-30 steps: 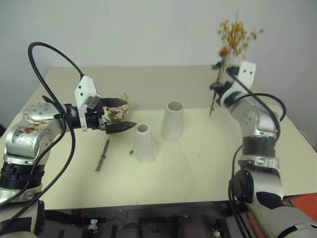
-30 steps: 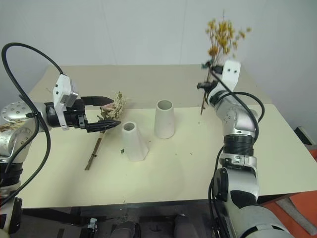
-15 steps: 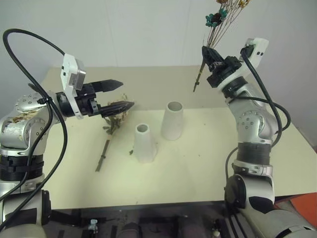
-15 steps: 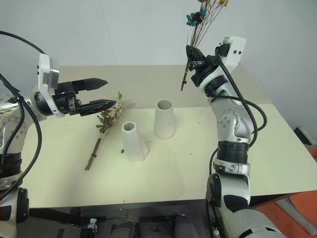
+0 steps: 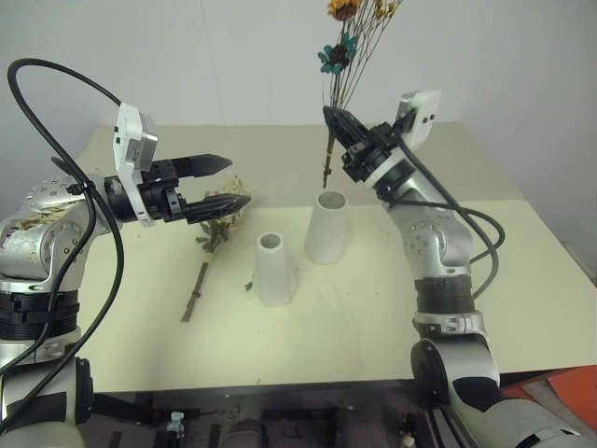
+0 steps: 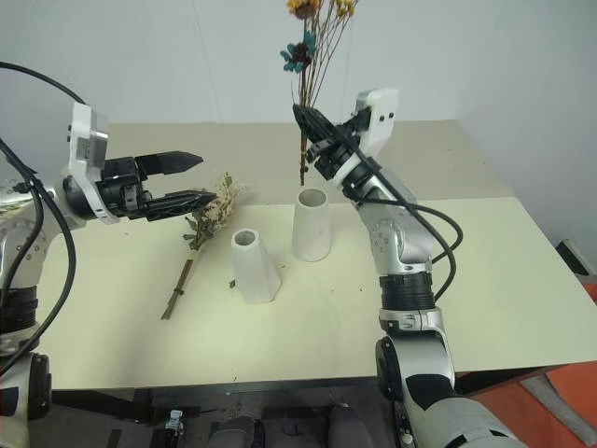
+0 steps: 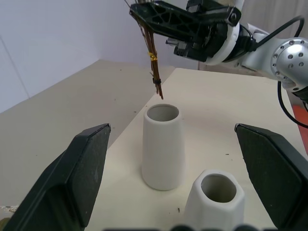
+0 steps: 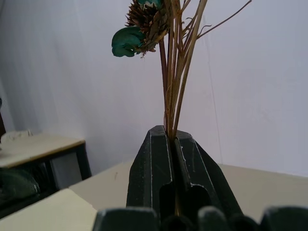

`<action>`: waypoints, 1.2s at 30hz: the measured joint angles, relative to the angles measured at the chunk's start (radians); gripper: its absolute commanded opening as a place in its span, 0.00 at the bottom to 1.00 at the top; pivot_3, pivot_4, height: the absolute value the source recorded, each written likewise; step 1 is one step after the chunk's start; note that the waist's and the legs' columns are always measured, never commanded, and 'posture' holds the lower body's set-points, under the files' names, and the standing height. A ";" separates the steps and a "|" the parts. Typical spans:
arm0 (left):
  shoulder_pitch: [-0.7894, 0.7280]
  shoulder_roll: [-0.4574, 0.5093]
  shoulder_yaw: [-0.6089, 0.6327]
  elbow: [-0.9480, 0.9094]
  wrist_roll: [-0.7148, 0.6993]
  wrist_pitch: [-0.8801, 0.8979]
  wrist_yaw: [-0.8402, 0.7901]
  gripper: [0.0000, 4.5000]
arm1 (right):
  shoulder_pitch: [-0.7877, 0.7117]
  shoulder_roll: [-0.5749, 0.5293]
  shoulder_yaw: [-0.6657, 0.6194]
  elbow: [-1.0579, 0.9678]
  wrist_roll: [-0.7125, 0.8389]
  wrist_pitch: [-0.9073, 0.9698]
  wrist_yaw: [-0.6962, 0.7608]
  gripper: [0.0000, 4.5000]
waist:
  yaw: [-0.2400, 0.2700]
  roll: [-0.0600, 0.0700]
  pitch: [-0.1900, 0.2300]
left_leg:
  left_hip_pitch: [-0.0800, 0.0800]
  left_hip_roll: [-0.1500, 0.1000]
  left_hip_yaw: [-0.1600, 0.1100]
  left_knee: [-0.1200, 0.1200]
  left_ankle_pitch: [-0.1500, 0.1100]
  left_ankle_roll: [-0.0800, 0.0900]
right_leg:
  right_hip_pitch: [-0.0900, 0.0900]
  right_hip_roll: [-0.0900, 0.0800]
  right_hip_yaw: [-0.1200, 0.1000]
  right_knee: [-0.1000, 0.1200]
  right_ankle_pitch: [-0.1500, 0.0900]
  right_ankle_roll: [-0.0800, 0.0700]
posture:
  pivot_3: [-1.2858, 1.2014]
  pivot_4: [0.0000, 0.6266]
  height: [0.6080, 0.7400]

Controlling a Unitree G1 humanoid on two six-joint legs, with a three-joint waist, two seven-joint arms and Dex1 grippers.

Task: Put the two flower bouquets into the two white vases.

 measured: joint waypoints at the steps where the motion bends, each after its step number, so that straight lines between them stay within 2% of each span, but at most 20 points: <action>1: 0.000 0.001 0.000 0.000 0.000 0.000 0.000 1.00 | 0.010 -0.001 0.008 0.006 -0.014 -0.022 0.007 0.01 | 0.000 0.000 0.000 | 0.000 0.000 0.000 0.000 0.000 0.000 | 0.000 0.000 0.000 0.000 0.000 0.000 | 0.52 0.24 1.00; 23: 0.031 0.023 -0.010 -0.031 0.008 0.021 -0.003 1.00 | 0.121 0.001 0.093 0.115 -0.151 -0.267 0.051 0.01 | -0.001 0.000 0.000 | 0.000 0.000 0.000 0.000 0.000 0.000 | 0.000 0.000 0.000 0.000 0.000 0.000 | 0.52 0.24 1.00; 24: 0.031 0.023 -0.010 -0.032 0.008 0.021 -0.003 1.00 | 0.129 0.002 0.096 0.115 -0.158 -0.276 0.050 0.13 | -0.001 0.000 0.000 | 0.000 0.000 0.000 0.000 0.000 0.000 | 0.000 0.000 0.000 0.000 0.000 0.000 | 0.52 0.24 1.00; 25: 0.031 0.023 -0.010 -0.032 0.008 0.022 -0.003 1.00 | 0.138 0.005 0.097 0.115 -0.161 -0.280 0.050 0.16 | -0.001 0.000 0.000 | 0.000 0.000 0.000 0.000 0.000 0.000 | 0.000 0.000 0.000 0.000 0.000 0.000 | 0.52 0.24 1.00; 36: 0.031 0.023 -0.010 -0.032 0.008 0.023 -0.003 1.00 | 0.219 0.000 0.099 0.021 -0.154 -0.295 0.030 0.97 | 0.000 0.000 0.000 | 0.000 0.000 0.000 0.000 0.000 0.000 | 0.000 0.000 0.000 0.000 0.000 0.000 | 0.52 0.24 1.00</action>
